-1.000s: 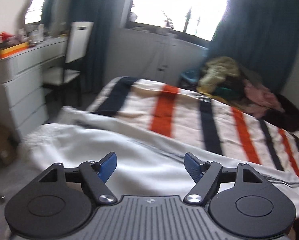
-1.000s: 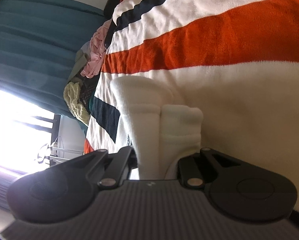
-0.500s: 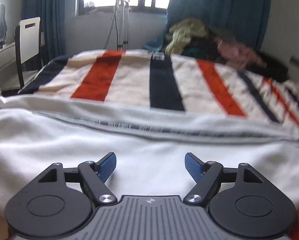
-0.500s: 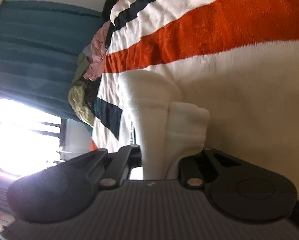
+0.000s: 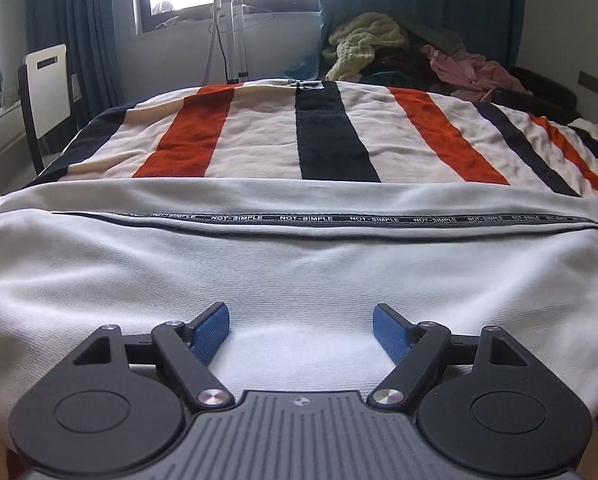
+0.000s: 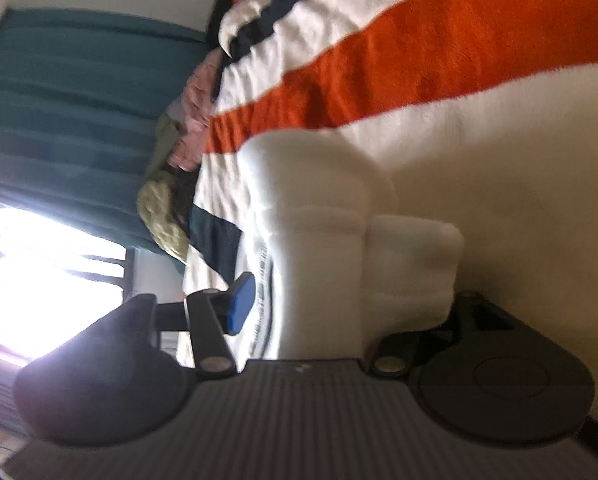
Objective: Fold clothes
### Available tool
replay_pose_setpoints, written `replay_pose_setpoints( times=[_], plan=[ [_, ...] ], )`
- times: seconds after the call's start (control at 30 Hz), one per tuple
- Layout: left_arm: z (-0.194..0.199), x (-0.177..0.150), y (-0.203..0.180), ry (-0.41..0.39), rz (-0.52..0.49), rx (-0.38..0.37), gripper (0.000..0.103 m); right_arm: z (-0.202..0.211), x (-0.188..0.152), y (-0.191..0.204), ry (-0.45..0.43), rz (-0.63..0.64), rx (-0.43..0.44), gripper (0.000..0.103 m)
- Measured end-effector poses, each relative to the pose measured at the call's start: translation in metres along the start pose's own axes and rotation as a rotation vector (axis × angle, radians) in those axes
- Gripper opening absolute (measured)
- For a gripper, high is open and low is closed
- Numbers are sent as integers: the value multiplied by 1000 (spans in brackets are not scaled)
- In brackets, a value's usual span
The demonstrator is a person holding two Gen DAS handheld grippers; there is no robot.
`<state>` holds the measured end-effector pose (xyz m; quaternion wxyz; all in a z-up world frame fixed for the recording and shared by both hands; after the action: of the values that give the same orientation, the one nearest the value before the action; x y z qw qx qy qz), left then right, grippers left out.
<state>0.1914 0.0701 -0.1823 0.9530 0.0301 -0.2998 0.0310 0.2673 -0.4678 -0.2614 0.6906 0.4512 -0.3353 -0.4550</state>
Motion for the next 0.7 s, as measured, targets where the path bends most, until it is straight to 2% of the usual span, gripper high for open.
replay_pose_setpoints(
  times=[0.1,0.17,0.23,0.4,0.43,0.47,0.5,0.53,0.7],
  plan=[
    [0,0,1,-1,16,-7,81,7,3,24,-22,50,140,60],
    [0,0,2,-2,21,-10,81,9,2,37,-13,108,172,60],
    [1,0,2,-2,26,-14,81,8,4,37,-10,125,150,60],
    [1,0,2,2,29,-17,81,8,11,4,-30,-18,66,59],
    [1,0,2,3,29,-16,81,11,12,-2,-44,-26,40,56],
    [1,0,2,4,28,-15,81,15,13,-5,-65,-18,5,38],
    [2,-1,1,5,30,-14,81,19,13,-9,-85,-10,-31,24],
    [1,0,1,7,33,-13,81,22,14,-10,-96,4,-51,16],
    [4,1,3,15,55,-31,81,28,11,7,-92,130,-88,16]
  ],
)
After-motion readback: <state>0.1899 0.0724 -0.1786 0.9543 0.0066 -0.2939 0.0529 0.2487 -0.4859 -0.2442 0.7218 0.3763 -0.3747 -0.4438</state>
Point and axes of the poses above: each gripper's, at about its wrist camera, not at the fingertips, and z roughly against the way its jaws point, y to its left, x to its top, the point moved 10 cm from there along -z, roughly the way its jaws point, and after that the axes turned 13 degrees about y, right-handed, at the moved point
